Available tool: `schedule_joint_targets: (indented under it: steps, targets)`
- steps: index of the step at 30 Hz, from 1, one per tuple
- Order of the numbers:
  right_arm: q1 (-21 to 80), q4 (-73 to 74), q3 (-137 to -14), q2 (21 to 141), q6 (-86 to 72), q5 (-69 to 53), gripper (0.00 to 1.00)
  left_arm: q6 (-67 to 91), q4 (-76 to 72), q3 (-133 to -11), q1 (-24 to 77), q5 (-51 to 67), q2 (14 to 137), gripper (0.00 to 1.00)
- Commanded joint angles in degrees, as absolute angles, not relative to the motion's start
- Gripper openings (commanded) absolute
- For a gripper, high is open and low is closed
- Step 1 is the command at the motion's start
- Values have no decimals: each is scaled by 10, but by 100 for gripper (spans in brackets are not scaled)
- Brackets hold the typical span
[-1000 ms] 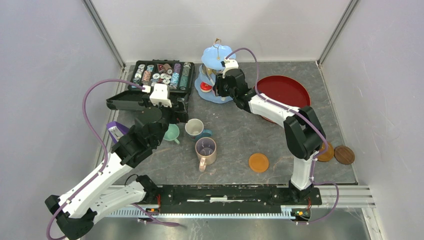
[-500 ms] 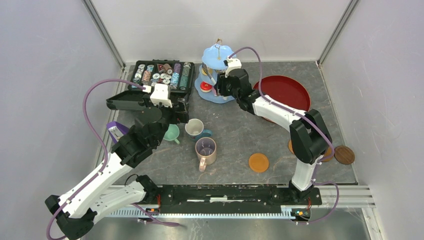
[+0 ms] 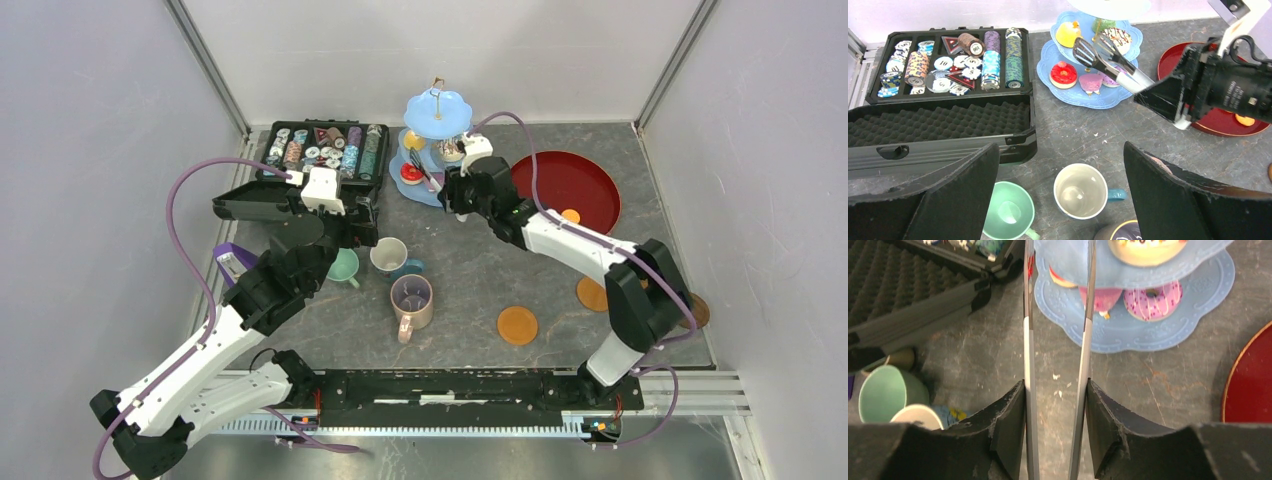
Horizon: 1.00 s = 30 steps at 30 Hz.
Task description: Serve the afternoon tea
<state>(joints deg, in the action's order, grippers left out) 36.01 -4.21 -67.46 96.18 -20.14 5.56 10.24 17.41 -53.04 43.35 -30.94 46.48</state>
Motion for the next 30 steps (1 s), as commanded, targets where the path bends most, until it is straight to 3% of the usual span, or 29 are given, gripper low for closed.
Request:
schedule_joint_targets:
  steps: [1,9,18,22,30]
  targets:
    - [365,-51,-640,891,-189,40,48,104,151,-534,431,-301,467,99]
    - [366,44,-568,783,-112,-9,47,103,152,-533,431,-299,463,99]
    - [350,229,-527,607,-50,171,47,113,155,-539,431,-277,470,99]
    - [278,279,-518,580,-48,196,46,116,155,-539,431,-272,471,99]
    - [129,330,-524,614,-45,113,46,114,157,-539,431,-276,469,99]
